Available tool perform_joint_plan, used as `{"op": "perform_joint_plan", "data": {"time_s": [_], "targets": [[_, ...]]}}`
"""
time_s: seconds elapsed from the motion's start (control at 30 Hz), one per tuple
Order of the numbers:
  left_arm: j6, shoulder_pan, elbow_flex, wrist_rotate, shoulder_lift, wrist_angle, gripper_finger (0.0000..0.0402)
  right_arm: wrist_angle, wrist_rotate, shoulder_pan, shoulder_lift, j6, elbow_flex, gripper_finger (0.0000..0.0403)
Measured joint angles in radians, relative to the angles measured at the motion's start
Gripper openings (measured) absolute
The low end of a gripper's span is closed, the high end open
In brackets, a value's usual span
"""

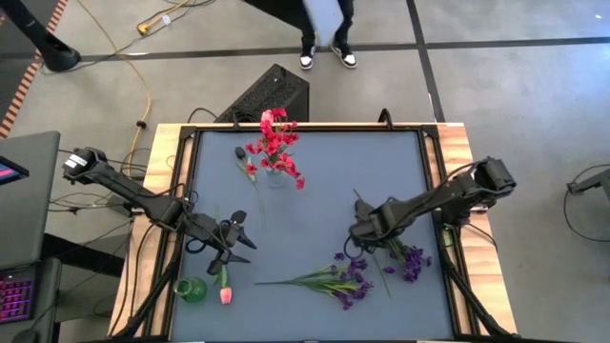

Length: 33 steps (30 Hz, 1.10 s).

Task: Sort flowers into vase by color
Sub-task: Put the top violet flower into the green vase

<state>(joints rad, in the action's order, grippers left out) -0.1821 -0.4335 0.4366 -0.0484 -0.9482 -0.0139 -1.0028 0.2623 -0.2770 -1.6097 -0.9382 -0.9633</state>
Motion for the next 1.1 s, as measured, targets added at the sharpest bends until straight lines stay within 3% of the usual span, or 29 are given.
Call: {"op": "perform_joint_plan", "data": {"time_s": [0.17,0.37,0.5,0.6,0.73,0.93,1.1], "targets": [[-0.004,0.000,0.000,-0.003,0.000,0.000,0.0190,0.030,-0.004,0.032,0.000,0.005,0.070,0.0234],[-0.004,0.000,0.000,-0.004,0.000,0.000,0.0190,0.200,-0.042,0.051,0.004,0.031,0.150,0.0234],[-0.007,0.000,0.000,-0.004,0.000,0.000,0.0190,0.198,-0.049,0.064,0.008,0.024,0.156,0.0228],[-0.020,0.000,0.000,-0.004,0.000,0.000,0.0190,0.180,-0.051,0.064,0.025,0.025,0.159,0.0201],[-0.036,0.000,0.000,-0.004,0.000,0.000,0.0190,0.157,-0.047,0.065,0.069,0.018,0.163,0.0135],[-0.042,0.000,0.000,-0.004,0.000,0.000,0.0190,0.125,0.119,0.065,0.179,-0.019,0.162,0.0025],[-0.051,0.000,0.000,-0.004,0.000,-0.001,0.0190,0.125,0.353,0.065,0.294,-0.012,0.160,0.0027]]}}
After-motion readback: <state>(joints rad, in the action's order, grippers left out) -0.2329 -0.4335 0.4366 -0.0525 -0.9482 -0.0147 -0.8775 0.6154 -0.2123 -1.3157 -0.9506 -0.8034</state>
